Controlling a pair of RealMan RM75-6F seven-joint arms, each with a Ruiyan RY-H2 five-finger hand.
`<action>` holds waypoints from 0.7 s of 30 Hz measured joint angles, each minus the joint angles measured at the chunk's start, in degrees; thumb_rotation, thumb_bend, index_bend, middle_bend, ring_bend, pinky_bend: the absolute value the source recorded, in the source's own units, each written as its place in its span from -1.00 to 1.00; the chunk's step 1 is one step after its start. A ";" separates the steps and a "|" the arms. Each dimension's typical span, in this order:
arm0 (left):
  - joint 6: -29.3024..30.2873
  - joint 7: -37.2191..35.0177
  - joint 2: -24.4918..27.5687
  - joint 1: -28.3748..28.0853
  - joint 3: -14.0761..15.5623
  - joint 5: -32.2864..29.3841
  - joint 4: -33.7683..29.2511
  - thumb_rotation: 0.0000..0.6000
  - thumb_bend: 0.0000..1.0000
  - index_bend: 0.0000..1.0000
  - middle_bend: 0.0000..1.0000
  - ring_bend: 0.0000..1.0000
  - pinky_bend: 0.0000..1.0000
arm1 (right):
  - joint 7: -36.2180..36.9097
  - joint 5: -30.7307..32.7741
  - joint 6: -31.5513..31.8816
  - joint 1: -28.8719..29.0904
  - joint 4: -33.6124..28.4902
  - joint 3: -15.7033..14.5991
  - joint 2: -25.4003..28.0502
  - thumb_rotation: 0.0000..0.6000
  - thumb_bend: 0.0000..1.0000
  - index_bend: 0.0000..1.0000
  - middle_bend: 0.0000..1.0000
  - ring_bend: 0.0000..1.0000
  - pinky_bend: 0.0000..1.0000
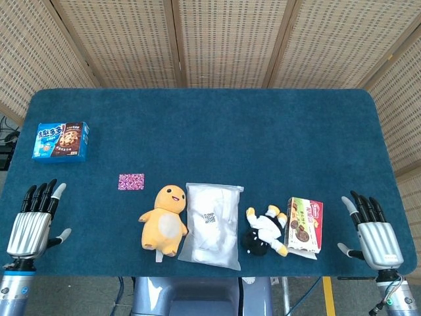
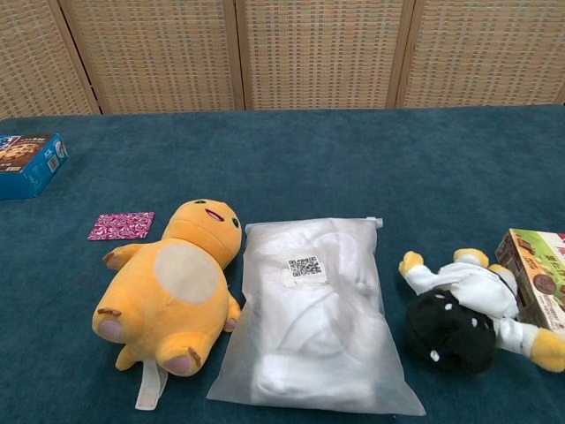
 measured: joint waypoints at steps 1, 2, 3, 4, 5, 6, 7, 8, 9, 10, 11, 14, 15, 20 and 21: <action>-0.02 0.25 -0.11 -0.02 0.02 0.01 0.00 1.00 -0.74 -1.00 -1.00 -1.00 -1.00 | 0.10 0.01 0.01 0.00 0.02 0.02 0.02 1.00 -0.84 -1.00 -1.00 -1.00 -1.00; -0.04 0.41 -0.19 -0.04 0.05 0.01 -0.01 1.00 -0.74 -1.00 -1.00 -1.00 -1.00 | 0.21 0.02 0.01 0.01 0.04 0.04 0.05 1.00 -0.84 -1.00 -1.00 -1.00 -1.00; -0.09 0.56 -0.26 -0.05 0.08 0.00 -0.03 1.00 -0.73 -1.00 -1.00 -1.00 -1.00 | 0.37 0.06 0.00 0.02 0.07 0.07 0.09 1.00 -0.84 -1.00 -1.00 -1.00 -1.00; -0.15 0.67 -0.31 -0.07 0.10 -0.03 -0.05 1.00 -0.73 -1.00 -1.00 -1.00 -1.00 | 0.45 0.10 -0.02 0.02 0.08 0.09 0.12 1.00 -0.84 -1.00 -1.00 -1.00 -1.00; -0.23 0.78 -0.36 -0.09 0.12 -0.08 -0.07 1.00 -0.73 -1.00 -1.00 -1.00 -1.00 | 0.50 0.14 -0.04 0.02 0.10 0.10 0.15 1.00 -0.84 -1.00 -1.00 -1.00 -1.00; -0.31 0.89 -0.39 -0.12 0.13 -0.12 -0.09 1.00 -0.73 -1.00 -1.00 -1.00 -1.00 | 0.57 0.20 -0.07 0.03 0.08 0.12 0.18 1.00 -0.84 -1.00 -1.00 -1.00 -1.00; -0.41 1.02 -0.43 -0.15 0.15 -0.17 -0.12 1.00 -0.72 -1.00 -1.00 -1.00 -1.00 | 0.62 0.27 -0.11 0.03 0.08 0.14 0.19 1.00 -0.84 -1.00 -1.00 -1.00 -1.00; -0.53 1.14 -0.46 -0.20 0.17 -0.22 -0.16 1.00 -0.72 -1.00 -1.00 -1.00 -1.00 | 0.65 0.37 -0.19 0.04 0.06 0.15 0.20 1.00 -0.84 -1.00 -1.00 -1.00 -1.00; -0.70 1.28 -0.49 -0.26 0.19 -0.27 -0.22 1.00 -0.71 -1.00 -1.00 -1.00 -1.00 | 0.66 0.47 -0.32 0.07 0.03 0.16 0.21 1.00 -0.84 -1.00 -1.00 -1.00 -1.00; -0.96 1.42 -0.51 -0.35 0.22 -0.37 -0.40 1.00 -0.71 -1.00 -1.00 -1.00 -1.00 | 0.66 0.54 -0.38 0.08 -0.02 0.16 0.22 1.00 -0.84 -1.00 -1.00 -1.00 -1.00; -1.18 1.50 -0.50 -0.44 0.24 -0.44 -0.60 1.00 -0.70 -1.00 -1.00 -1.00 -1.00 | 0.66 0.56 -0.39 0.09 -0.10 0.17 0.24 1.00 -0.84 -1.00 -1.00 -1.00 -1.00; -2.31 1.97 -0.36 -0.85 0.34 -0.83 -1.37 1.00 -0.69 -1.00 -1.00 -1.00 -1.00 | 0.58 0.53 -0.35 0.10 -0.18 0.21 0.26 1.00 -0.84 -1.00 -1.00 -1.00 -1.00; -2.85 2.26 -0.27 -1.04 0.39 -1.05 -1.60 1.00 -0.69 -1.00 -1.00 -1.00 -1.00 | 0.59 0.46 -0.24 0.10 -0.17 0.23 0.22 1.00 -0.84 -1.00 -1.00 -1.00 -1.00; -6.79 6.20 0.35 -2.80 0.25 -3.58 -3.08 1.00 -0.68 -1.00 -1.00 -1.00 -1.00 | 0.64 -0.40 0.48 0.04 0.00 0.22 0.01 1.00 -0.84 -1.00 -1.00 -1.00 -1.00; -7.48 7.10 0.47 -3.25 0.08 -4.21 -3.49 1.00 -0.68 -1.00 -1.00 -1.00 -1.00 | 0.67 -0.64 0.70 0.00 0.03 0.19 -0.01 1.00 -0.84 -1.00 -1.00 -1.00 -1.00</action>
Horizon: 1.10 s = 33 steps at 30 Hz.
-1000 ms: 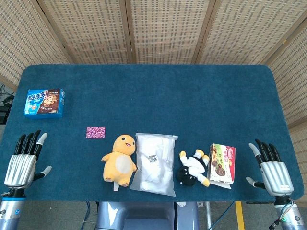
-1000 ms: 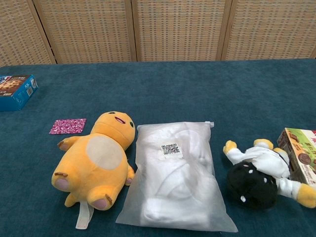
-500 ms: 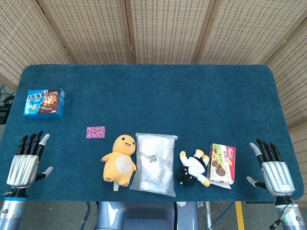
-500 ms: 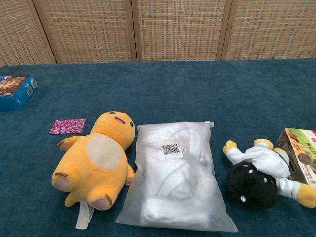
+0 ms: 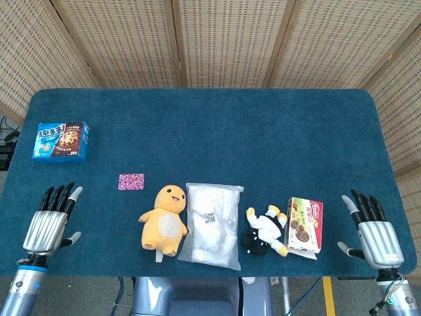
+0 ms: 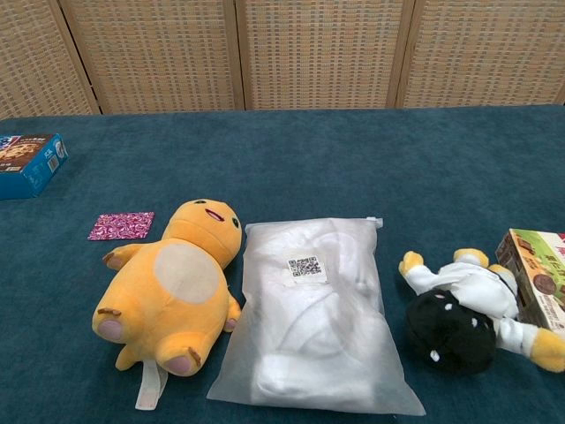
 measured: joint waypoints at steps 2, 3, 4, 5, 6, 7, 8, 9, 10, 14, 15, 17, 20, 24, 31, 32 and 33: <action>-1.67 1.82 0.36 -1.10 -0.52 -1.65 -1.19 1.00 -0.67 -1.00 -1.00 -1.00 -1.00 | 0.08 -0.33 0.18 -0.06 -0.02 -0.10 0.02 1.00 -0.84 -1.00 -1.00 -1.00 -1.00; -2.45 2.33 0.55 -1.57 -0.72 -2.41 -1.74 1.00 -0.66 -1.00 -1.00 -1.00 -1.00 | 0.16 -0.54 0.26 -0.10 -0.05 -0.18 0.07 1.00 -0.84 -1.00 -1.00 -1.00 -1.00; -3.76 2.73 0.85 -2.28 -0.99 -3.45 -2.44 1.00 -0.66 -1.00 -1.00 -1.00 -1.00 | 0.27 -0.60 0.30 -0.12 -0.07 -0.21 0.12 1.00 -0.84 -1.00 -1.00 -1.00 -1.00; -4.94 3.03 1.14 -2.90 -1.25 -4.39 -3.05 1.00 -0.65 -1.00 -1.00 -1.00 -1.00 | 0.42 -0.57 0.31 -0.14 -0.07 -0.22 0.17 1.00 -0.84 -1.00 -1.00 -1.00 -1.00; -6.14 3.47 1.45 -3.56 -1.55 -5.58 -3.66 1.00 -0.65 -1.00 -1.00 -1.00 -1.00 | 0.62 -0.49 0.29 -0.15 -0.08 -0.21 0.25 1.00 -0.84 -1.00 -1.00 -1.00 -1.00; -7.53 4.34 1.82 -4.50 -1.99 -7.51 -4.41 1.00 -0.64 -1.00 -1.00 -1.00 -1.00 | 0.77 -0.45 0.27 -0.15 -0.10 -0.20 0.32 1.00 -0.84 -1.00 -1.00 -1.00 -1.00; -8.42 5.27 2.04 -5.28 -2.33 -9.10 -4.88 1.00 -0.64 -1.00 -1.00 -1.00 -1.00 | 0.93 -0.42 0.28 -0.16 -0.11 -0.19 0.38 1.00 -0.84 -1.00 -1.00 -1.00 -1.00; -9.17 6.43 2.18 -6.07 -2.67 -10.66 -5.24 1.00 -0.63 -1.00 -1.00 -1.00 -1.00 | 1.14 -0.41 0.31 -0.17 -0.12 -0.16 0.47 1.00 -0.84 -1.00 -1.00 -1.00 -1.00; -9.95 8.24 2.22 -7.08 -3.08 -12.67 -5.54 1.00 -0.62 -1.00 -1.00 -1.00 -1.00 | 1.28 -0.43 0.34 -0.17 -0.14 -0.14 0.52 1.00 -0.84 -1.00 -1.00 -1.00 -1.00; -11.88 14.26 1.66 -10.31 -4.17 -19.55 -5.81 1.00 -0.60 -1.00 -1.00 -1.00 -1.00 | 1.93 -0.57 0.48 -0.18 -0.12 -0.11 0.68 1.00 -0.84 -1.00 -1.00 -1.00 -1.00; -12.25 15.31 1.44 -11.00 -4.39 -21.18 -5.77 1.00 -0.59 -1.00 -1.00 -1.00 -1.00 | 2.06 -0.61 0.52 -0.19 -0.12 -0.11 0.72 1.00 -0.84 -1.00 -1.00 -1.00 -1.00; -13.08 17.02 0.85 -12.60 -4.86 -24.93 -5.54 1.00 -0.56 -1.00 -1.00 -1.00 -1.00 | 2.24 -0.64 0.54 -0.19 -0.08 -0.09 0.74 1.00 -0.84 -1.00 -1.00 -1.00 -1.00; -13.98 19.42 -0.24 -14.91 -5.39 -29.91 -4.87 1.00 -0.37 -1.00 -1.00 -1.00 -1.00 | 2.54 -0.64 0.47 -0.15 -0.06 -0.08 0.82 1.00 -0.84 -1.00 -1.00 -1.00 -1.00; -14.52 22.44 -2.16 -18.03 -5.77 -35.88 -3.69 1.00 -0.07 -1.00 -1.00 -1.00 -1.00 | 2.83 -0.57 0.18 -0.03 -0.04 -0.08 0.93 1.00 -0.84 -1.00 -1.00 -1.00 -1.00; -14.47 26.61 -5.74 -22.91 -5.06 -42.84 -1.15 1.00 0.24 -1.00 -1.00 -1.00 -1.00 | 3.14 -0.43 -0.24 0.12 0.02 -0.12 0.96 1.00 -0.84 -1.00 -1.00 -1.00 -1.00; -14.45 27.00 -6.04 -23.37 -4.96 -43.61 -0.93 1.00 0.31 -1.00 -1.00 -1.00 -1.00 | 3.18 -0.39 -0.28 0.13 0.01 -0.12 0.97 1.00 -0.84 -1.00 -1.00 -1.00 -1.00; -14.44 27.46 -6.36 -23.88 -4.88 -44.44 -0.71 1.00 0.36 -1.00 -1.00 -1.00 -1.00 | 3.27 -0.41 -0.27 0.14 -0.01 -0.11 1.01 1.00 -0.84 -1.00 -1.00 -1.00 -1.00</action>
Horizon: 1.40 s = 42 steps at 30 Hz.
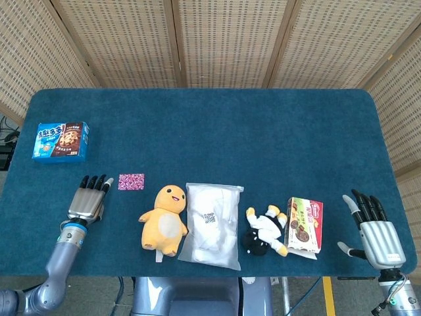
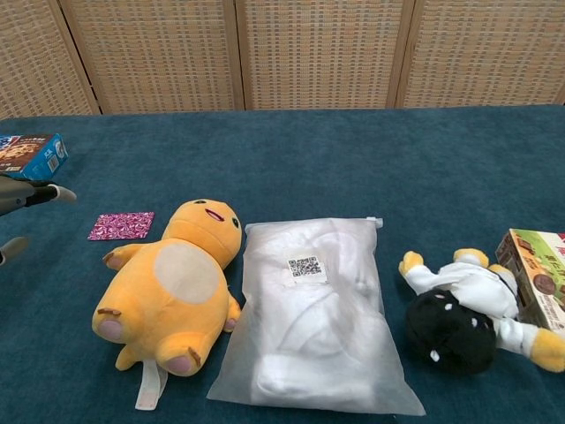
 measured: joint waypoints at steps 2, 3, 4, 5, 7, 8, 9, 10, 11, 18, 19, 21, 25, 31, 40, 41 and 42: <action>0.10 1.19 -0.80 -1.40 0.17 -2.00 0.52 1.00 0.43 -1.00 -1.00 -1.00 -1.00 | 0.15 -0.02 0.13 -0.02 0.00 0.04 0.05 1.00 -0.84 -1.00 -1.00 -1.00 -1.00; 0.20 1.76 -1.20 -2.10 0.24 -2.79 0.73 1.00 0.45 -1.00 -1.00 -1.00 -1.00 | 0.28 -0.01 0.21 -0.04 0.02 0.08 0.08 1.00 -0.84 -1.00 -1.00 -1.00 -1.00; 0.42 2.42 -1.78 -3.03 0.32 -3.69 0.97 1.00 0.46 -1.00 -1.00 -1.00 -1.00 | 0.36 0.04 0.21 -0.04 0.07 0.11 0.10 1.00 -0.84 -1.00 -1.00 -1.00 -1.00; 0.65 2.89 -2.23 -3.65 0.38 -4.28 1.12 1.00 0.47 -1.00 -1.00 -1.00 -1.00 | 0.41 0.12 0.15 -0.03 0.11 0.13 0.11 1.00 -0.84 -1.00 -1.00 -1.00 -1.00; 1.20 3.57 -3.04 -4.68 0.52 -5.48 1.37 1.00 0.48 -1.00 -1.00 -1.00 -1.00 | 0.50 0.29 -0.07 0.02 0.13 0.14 0.15 1.00 -0.84 -1.00 -1.00 -1.00 -1.00; 1.33 3.78 -3.29 -5.02 0.57 -6.01 1.45 1.00 0.48 -1.00 -1.00 -1.00 -1.00 | 0.55 0.32 -0.15 0.05 0.14 0.14 0.17 1.00 -0.84 -1.00 -1.00 -1.00 -1.00; 1.45 4.02 -3.54 -5.36 0.61 -6.60 1.54 1.00 0.48 -1.00 -1.00 -1.00 -1.00 | 0.59 0.27 -0.16 0.08 0.12 0.13 0.19 1.00 -0.84 -1.00 -1.00 -1.00 -1.00; 1.62 4.38 -3.90 -5.87 0.66 -7.46 1.68 1.00 0.47 -1.00 -1.00 -1.00 -1.00 | 0.61 0.21 -0.12 0.08 0.12 0.13 0.21 1.00 -0.84 -1.00 -1.00 -1.00 -1.00; 1.75 4.66 -4.21 -6.28 0.69 -8.14 1.82 1.00 0.47 -1.00 -1.00 -1.00 -1.00 | 0.64 0.15 -0.05 0.07 0.14 0.12 0.22 1.00 -0.84 -1.00 -1.00 -1.00 -1.00; 3.14 5.69 -7.72 -9.24 0.85 -11.50 4.32 1.00 0.47 -1.00 -1.00 -1.00 -1.00 | 1.26 0.22 0.00 0.03 0.11 0.16 0.43 1.00 -0.84 -1.00 -1.00 -1.00 -1.00; 3.38 5.84 -8.19 -9.58 0.90 -11.99 4.64 1.00 0.47 -1.00 -1.00 -1.00 -1.00 | 1.32 0.23 -0.05 0.06 0.13 0.16 0.43 1.00 -0.84 -1.00 -1.00 -1.00 -1.00; 3.70 6.07 -8.80 -10.06 0.89 -12.83 5.01 1.00 0.47 -1.00 -1.00 -1.00 -1.00 | 1.40 0.20 -0.12 0.10 0.16 0.14 0.44 1.00 -0.84 -1.00 -1.00 -1.00 -1.00; 4.61 6.83 -10.32 -11.38 0.71 -15.17 5.64 1.00 0.47 -1.00 -1.00 -1.00 -1.00 | 1.42 0.28 -0.05 0.07 0.13 0.19 0.48 1.00 -0.84 -1.00 -1.00 -1.00 -1.00; 5.50 7.36 -12.21 -13.00 0.56 -16.81 6.43 1.00 0.47 -1.00 -1.00 -1.00 -1.00 | 1.89 0.13 0.01 0.05 0.01 0.13 0.68 1.00 -0.84 -1.00 -1.00 -1.00 -1.00; 6.25 8.22 -14.63 -14.53 0.65 -18.39 7.63 1.00 0.46 -1.00 -1.00 -1.00 -1.00 | 2.65 0.06 0.22 -0.04 0.02 0.13 1.00 1.00 -0.84 -1.00 -1.00 -1.00 -1.00; 6.31 8.26 -14.92 -14.63 0.67 -18.60 7.87 1.00 0.46 -1.00 -1.00 -1.00 -1.00 | 2.70 0.06 0.23 -0.05 0.02 0.14 1.03 1.00 -0.84 -1.00 -1.00 -1.00 -1.00; 6.36 8.29 -15.20 -14.73 0.67 -18.80 8.12 1.00 0.46 -1.00 -1.00 -1.00 -1.00 | 2.73 0.08 0.24 -0.06 0.03 0.14 1.06 1.00 -0.84 -1.00 -1.00 -1.00 -1.00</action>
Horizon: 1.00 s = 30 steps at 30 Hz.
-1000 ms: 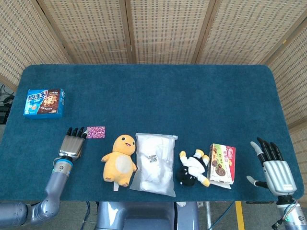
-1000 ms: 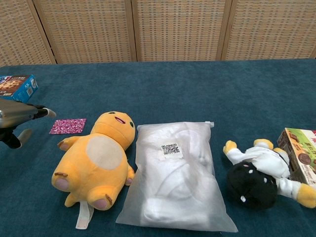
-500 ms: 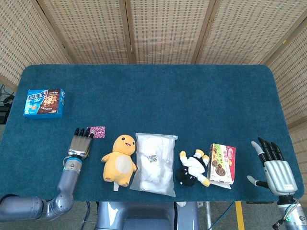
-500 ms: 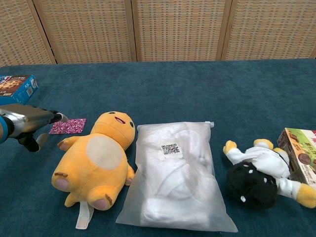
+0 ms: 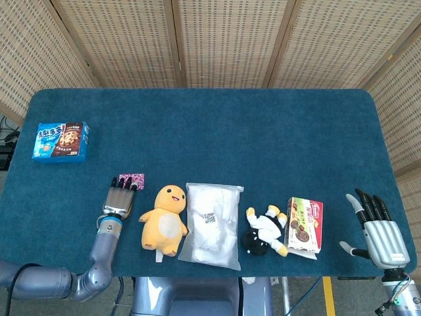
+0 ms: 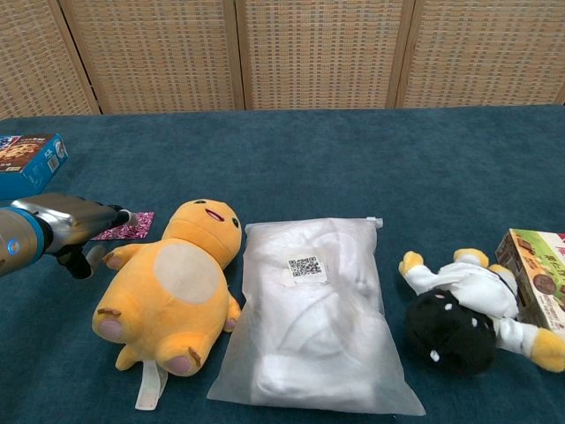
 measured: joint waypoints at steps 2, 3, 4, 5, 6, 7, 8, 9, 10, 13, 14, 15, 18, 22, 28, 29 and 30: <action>0.09 0.10 -0.60 -0.21 0.07 -0.42 0.57 1.00 0.47 -1.00 -1.00 -1.00 -1.00 | 0.09 0.04 0.01 -0.01 0.01 0.02 0.04 1.00 -0.84 -1.00 -1.00 -1.00 -1.00; 0.12 0.15 -0.83 -0.28 0.12 -0.56 0.84 1.00 0.46 -1.00 -1.00 -1.00 -1.00 | 0.10 0.05 -0.03 0.00 0.02 0.02 0.04 1.00 -0.84 -1.00 -1.00 -1.00 -1.00; 0.14 0.21 -1.11 -0.35 0.21 -0.74 1.23 1.00 0.46 -1.00 -1.00 -1.00 -1.00 | 0.11 0.06 -0.07 0.02 0.04 0.02 0.04 1.00 -0.84 -1.00 -1.00 -1.00 -1.00; 0.15 0.22 -1.30 -0.39 0.26 -0.87 1.54 1.00 0.46 -1.00 -1.00 -1.00 -1.00 | 0.11 0.06 -0.13 0.03 0.05 0.00 0.05 1.00 -0.84 -1.00 -1.00 -1.00 -1.00; 0.15 0.21 -1.46 -0.42 0.30 -0.99 1.85 1.00 0.46 -1.00 -1.00 -1.00 -1.00 | 0.10 0.05 -0.18 0.05 0.06 -0.03 0.05 1.00 -0.84 -1.00 -1.00 -1.00 -1.00; 0.14 0.19 -1.64 -0.45 0.40 -1.16 2.28 1.00 0.46 -1.00 -1.00 -1.00 -1.00 | 0.04 0.05 -0.22 0.05 0.06 -0.05 0.04 1.00 -0.84 -1.00 -1.00 -1.00 -1.00; 0.10 0.18 -1.74 -0.46 0.49 -1.29 2.56 1.00 0.47 -1.00 -1.00 -1.00 -1.00 | -0.05 0.07 -0.26 0.06 0.05 -0.06 0.02 1.00 -0.84 -1.00 -1.00 -1.00 -1.00; 0.07 0.17 -1.79 -0.45 0.62 -1.45 2.73 1.00 0.47 -1.00 -1.00 -1.00 -1.00 | -0.19 0.07 -0.27 0.07 0.04 -0.05 -0.03 1.00 -0.84 -1.00 -1.00 -1.00 -1.00; 0.07 0.17 -1.78 -0.38 0.84 -1.63 2.88 1.00 0.47 -1.00 -1.00 -1.00 -1.00 | -0.30 0.05 -0.24 0.08 0.04 -0.05 -0.07 1.00 -0.84 -1.00 -1.00 -1.00 -1.00; 0.27 0.00 -1.14 0.04 1.64 -1.45 2.95 1.00 0.47 -1.00 -1.00 -1.00 -1.00 | -0.76 -0.04 -0.20 0.07 0.01 -0.09 -0.22 1.00 -0.84 -1.00 -1.00 -1.00 -1.00; 0.32 -0.23 -0.83 0.23 1.78 -1.33 2.89 1.00 0.47 -1.00 -1.00 -1.00 -1.00 | -0.88 -0.09 -0.19 0.07 0.00 -0.11 -0.26 1.00 -0.84 -1.00 -1.00 -1.00 -1.00; 0.37 -0.50 -0.46 0.49 1.99 -1.22 2.80 1.00 0.46 -1.00 -1.00 -1.00 -1.00 | -1.01 -0.20 -0.14 0.07 0.00 -0.12 -0.33 1.00 -0.84 -1.00 -1.00 -1.00 -1.00; 0.23 -1.60 0.84 1.51 3.02 -0.65 2.55 1.00 0.46 -1.00 -1.00 -1.00 -1.00 | -1.29 -0.33 -0.07 0.05 0.01 -0.19 -0.46 1.00 -0.84 -1.00 -1.00 -1.00 -1.00; -0.43 -2.98 2.15 2.64 4.06 0.06 2.76 1.00 0.47 -1.00 -1.00 -1.00 -1.00 | -1.65 -0.50 -0.02 0.03 -0.09 -0.27 -0.57 1.00 -0.84 -1.00 -1.00 -1.00 -1.00; -1.60 -4.70 3.94 4.16 5.64 1.22 3.48 1.00 0.47 -1.00 -1.00 -1.00 -1.00 | -2.25 -0.55 -0.08 0.05 -0.04 -0.33 -0.85 1.00 -0.84 -1.00 -1.00 -1.00 -1.00; -1.72 -4.94 4.19 4.37 5.84 1.40 3.57 1.00 0.47 -1.00 -1.00 -1.00 -1.00 | -2.32 -0.52 -0.11 0.06 -0.03 -0.33 -0.88 1.00 -0.84 -1.00 -1.00 -1.00 -1.00; -1.82 -5.19 4.44 4.59 6.03 1.56 3.66 1.00 0.47 -1.00 -1.00 -1.00 -1.00 | -2.41 -0.51 -0.12 0.07 -0.04 -0.32 -0.93 1.00 -0.84 -1.00 -1.00 -1.00 -1.00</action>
